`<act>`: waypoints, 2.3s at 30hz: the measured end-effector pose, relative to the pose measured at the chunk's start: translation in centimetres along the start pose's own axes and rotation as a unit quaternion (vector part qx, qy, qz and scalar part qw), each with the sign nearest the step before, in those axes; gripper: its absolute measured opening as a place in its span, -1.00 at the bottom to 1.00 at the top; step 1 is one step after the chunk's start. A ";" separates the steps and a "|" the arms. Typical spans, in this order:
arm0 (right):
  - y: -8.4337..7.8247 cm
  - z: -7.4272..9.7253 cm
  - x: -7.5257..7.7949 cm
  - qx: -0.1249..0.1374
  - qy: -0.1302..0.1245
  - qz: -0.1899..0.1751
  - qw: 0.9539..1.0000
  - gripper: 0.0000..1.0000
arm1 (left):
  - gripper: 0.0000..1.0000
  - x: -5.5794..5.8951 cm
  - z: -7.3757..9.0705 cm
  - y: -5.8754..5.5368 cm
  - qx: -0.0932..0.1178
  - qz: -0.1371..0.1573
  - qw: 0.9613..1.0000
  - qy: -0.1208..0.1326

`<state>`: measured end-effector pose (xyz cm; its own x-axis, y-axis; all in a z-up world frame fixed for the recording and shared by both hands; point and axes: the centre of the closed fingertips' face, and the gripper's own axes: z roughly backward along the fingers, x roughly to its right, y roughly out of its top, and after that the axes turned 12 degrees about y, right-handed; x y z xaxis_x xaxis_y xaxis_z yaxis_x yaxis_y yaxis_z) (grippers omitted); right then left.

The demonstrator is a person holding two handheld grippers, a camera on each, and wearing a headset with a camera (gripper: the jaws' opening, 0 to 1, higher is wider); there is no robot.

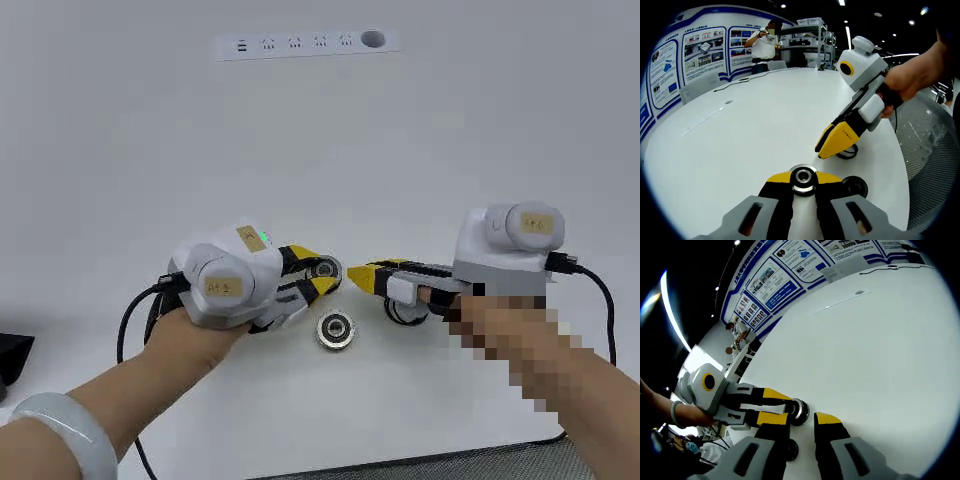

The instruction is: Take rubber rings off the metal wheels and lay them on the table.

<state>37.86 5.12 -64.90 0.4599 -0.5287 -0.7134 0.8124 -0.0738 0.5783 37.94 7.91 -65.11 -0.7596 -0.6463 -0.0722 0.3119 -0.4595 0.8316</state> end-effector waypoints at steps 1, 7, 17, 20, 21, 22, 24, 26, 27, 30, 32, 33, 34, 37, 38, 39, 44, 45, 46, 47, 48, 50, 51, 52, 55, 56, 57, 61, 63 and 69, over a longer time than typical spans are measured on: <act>0.0 -0.2 0.0 -0.002 0.002 -0.002 1.000 -0.59 | -0.68 0.0 0.0 0.0 0.000 -0.001 1.000 0.000; 0.0 -1.4 0.1 -0.011 0.015 -0.014 1.000 -0.57 | -0.71 0.0 0.0 0.0 -0.002 -0.009 1.000 -0.002; -0.2 -2.7 0.4 -0.017 0.029 -0.037 0.999 -0.56 | -0.72 0.0 0.0 -0.1 0.000 -0.006 1.000 -0.001; -0.3 -2.9 0.2 -0.018 0.035 -0.045 0.998 -0.56 | -0.72 0.0 0.0 -0.1 0.000 -0.005 1.000 0.000; -0.4 -2.9 0.1 -0.019 0.037 -0.048 0.998 -0.56 | -0.72 0.0 0.0 -0.1 0.000 -0.005 1.000 0.001; -0.4 -2.9 0.0 -0.020 0.040 -0.052 0.998 -0.56 | -0.72 0.0 0.0 -0.1 0.000 -0.005 1.000 0.001; -0.5 -2.9 -0.1 -0.020 0.043 -0.058 0.997 -0.55 | -0.72 0.0 0.0 -0.1 0.000 -0.005 1.000 0.000; -0.5 -2.7 -0.2 -0.023 0.045 -0.062 0.997 -0.55 | -0.72 0.0 0.0 -0.1 0.000 -0.004 1.000 0.001; -0.5 -2.6 -0.2 -0.024 0.046 -0.063 0.997 -0.55 | -0.72 0.0 0.0 -0.1 0.000 -0.004 1.000 0.001; -0.6 -2.2 -0.6 -0.025 0.057 -0.077 0.995 -0.59 | -0.72 0.0 0.0 -0.1 0.001 -0.004 1.000 0.001; -0.8 -2.1 -0.8 -0.028 0.058 -0.079 0.995 -0.61 | -0.72 0.0 0.0 -0.1 0.001 -0.004 1.000 0.002; -0.8 -2.0 -0.9 -0.027 0.057 -0.078 0.995 -0.62 | -0.72 0.0 0.0 -0.1 0.000 -0.004 1.000 0.002; -0.8 -1.9 -0.8 -0.027 0.056 -0.079 0.995 -0.64 | -0.72 0.0 0.0 -0.1 0.000 -0.004 1.000 0.002; -0.9 -1.7 -0.7 -0.027 0.050 -0.079 0.995 -0.71 | -0.72 0.0 0.0 -0.1 0.000 -0.003 1.000 0.002; -0.9 -1.6 -0.7 -0.027 0.049 -0.078 0.995 -0.73 | -0.72 0.0 0.0 -0.1 0.000 -0.004 1.000 0.002; -0.9 -1.5 -0.6 -0.026 0.048 -0.078 0.995 -0.77 | -0.72 0.0 0.0 -0.1 0.000 -0.004 1.000 0.002; -0.8 -1.4 -0.3 -0.026 0.041 -0.068 0.996 -0.91 | -0.72 0.0 0.0 0.0 0.000 -0.003 1.000 0.002; -0.8 -1.5 -0.3 -0.025 0.042 -0.070 0.996 -0.92 | -0.72 0.0 0.0 0.0 0.000 -0.003 1.000 0.002; -0.7 -1.5 -0.3 -0.025 0.042 -0.070 0.996 -0.92 | -0.72 0.0 0.0 0.0 0.000 -0.003 1.000 0.002; -0.7 -1.5 -0.3 -0.025 0.042 -0.068 0.996 -0.93 | -0.72 0.0 0.0 -0.1 0.000 -0.002 1.000 0.002; -0.7 -1.5 -0.3 -0.024 0.042 -0.068 0.997 -0.94 | -0.72 0.0 0.0 -0.1 -0.001 -0.002 1.000 0.002; -0.6 -1.5 -0.3 -0.025 0.041 -0.066 0.997 -0.95 | -0.72 0.0 0.0 -0.1 0.000 -0.001 1.000 0.003; -0.6 -1.5 -0.3 -0.025 0.041 -0.064 0.997 -0.95 | -0.72 0.0 0.0 -0.1 0.000 -0.001 1.000 0.003; -0.6 -1.5 -0.2 -0.026 0.040 -0.061 0.997 -0.96 | -0.72 0.0 0.0 -0.1 -0.001 -0.001 1.000 0.003; -0.5 -1.6 -0.2 -0.025 0.039 -0.058 0.997 -0.96 | -0.72 0.0 0.0 -0.1 -0.001 0.000 1.000 0.002; -0.5 -1.6 -0.2 -0.025 0.039 -0.058 0.997 -0.96 | -0.72 0.0 0.0 -0.1 -0.001 -0.001 1.000 0.002; -0.5 -1.6 -0.3 -0.023 0.040 -0.057 0.997 -0.96 | -0.72 0.0 0.0 -0.1 -0.001 -0.001 1.000 0.002; -0.4 -1.7 -0.8 -0.022 0.042 -0.052 0.998 -0.97 | -0.72 0.0 0.0 -0.1 -0.001 -0.001 1.000 0.001; -0.4 -1.7 -0.9 -0.021 0.043 -0.053 0.997 -0.97 | -0.72 0.0 0.0 -0.1 -0.001 0.000 1.000 0.001; -0.3 -1.8 -1.0 -0.020 0.046 -0.051 0.997 -0.97 | -0.72 0.0 0.0 -0.1 -0.001 -0.001 1.000 0.001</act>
<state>37.80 7.18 -65.00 0.4030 -0.4403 -0.8023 0.8696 -0.0889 0.4856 37.91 7.99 -65.19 -0.7588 -0.6469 -0.0753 0.3108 -0.4614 0.8309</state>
